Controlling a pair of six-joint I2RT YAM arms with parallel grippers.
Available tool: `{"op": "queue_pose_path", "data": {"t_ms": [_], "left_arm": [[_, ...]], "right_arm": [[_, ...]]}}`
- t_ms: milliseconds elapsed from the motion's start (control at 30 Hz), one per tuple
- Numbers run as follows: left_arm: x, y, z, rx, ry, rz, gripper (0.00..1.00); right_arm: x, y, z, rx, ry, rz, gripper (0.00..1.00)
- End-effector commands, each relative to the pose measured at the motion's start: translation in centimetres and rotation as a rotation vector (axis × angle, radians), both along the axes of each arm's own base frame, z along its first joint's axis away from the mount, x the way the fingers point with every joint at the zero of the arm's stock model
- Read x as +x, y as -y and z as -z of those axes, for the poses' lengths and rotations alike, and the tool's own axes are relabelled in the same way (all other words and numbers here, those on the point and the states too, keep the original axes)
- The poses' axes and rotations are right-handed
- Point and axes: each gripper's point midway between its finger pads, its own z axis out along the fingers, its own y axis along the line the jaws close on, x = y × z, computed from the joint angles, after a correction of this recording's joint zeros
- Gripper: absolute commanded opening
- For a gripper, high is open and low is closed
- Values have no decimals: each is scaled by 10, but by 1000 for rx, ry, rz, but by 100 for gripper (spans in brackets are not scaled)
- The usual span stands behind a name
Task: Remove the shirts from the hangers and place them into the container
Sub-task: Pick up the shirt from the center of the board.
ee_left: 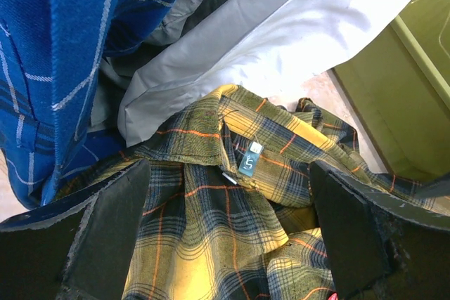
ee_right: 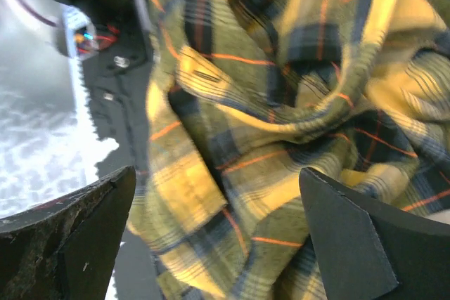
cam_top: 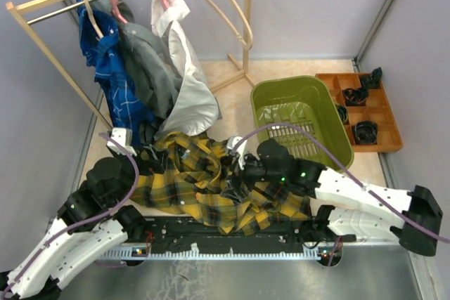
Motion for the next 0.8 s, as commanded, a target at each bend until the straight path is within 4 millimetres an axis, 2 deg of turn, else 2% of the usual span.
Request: {"op": "queue_pose_path", "data": {"t_ms": [0, 133, 233, 300, 400, 467, 600, 733, 767], "left_arm": [[0, -4, -1, -6, 1, -20, 99], [0, -5, -2, -7, 4, -24, 99], [0, -6, -2, -9, 5, -28, 99], [0, -6, -2, -10, 5, -29, 99], [-1, -7, -3, -13, 8, -33, 99], [-1, -8, -3, -16, 11, -37, 99], [-1, -9, -4, -20, 16, -41, 99], [-1, -10, -5, -24, 19, -46, 99], [-1, -10, -5, -23, 19, -47, 99]], "right_arm": [[47, -10, -5, -72, 152, 164, 99], [63, -35, 9, -57, 124, 199, 99], [52, -69, 13, -14, 36, 84, 99], [41, -88, 8, 32, -26, 8, 99], [35, -107, 0, 90, -89, -35, 99], [35, -116, 5, 85, -78, -45, 99], [37, -127, 37, 52, 60, -60, 99], [64, -126, 82, -68, 133, 65, 99], [67, -126, 102, -129, 141, 74, 99]]}}
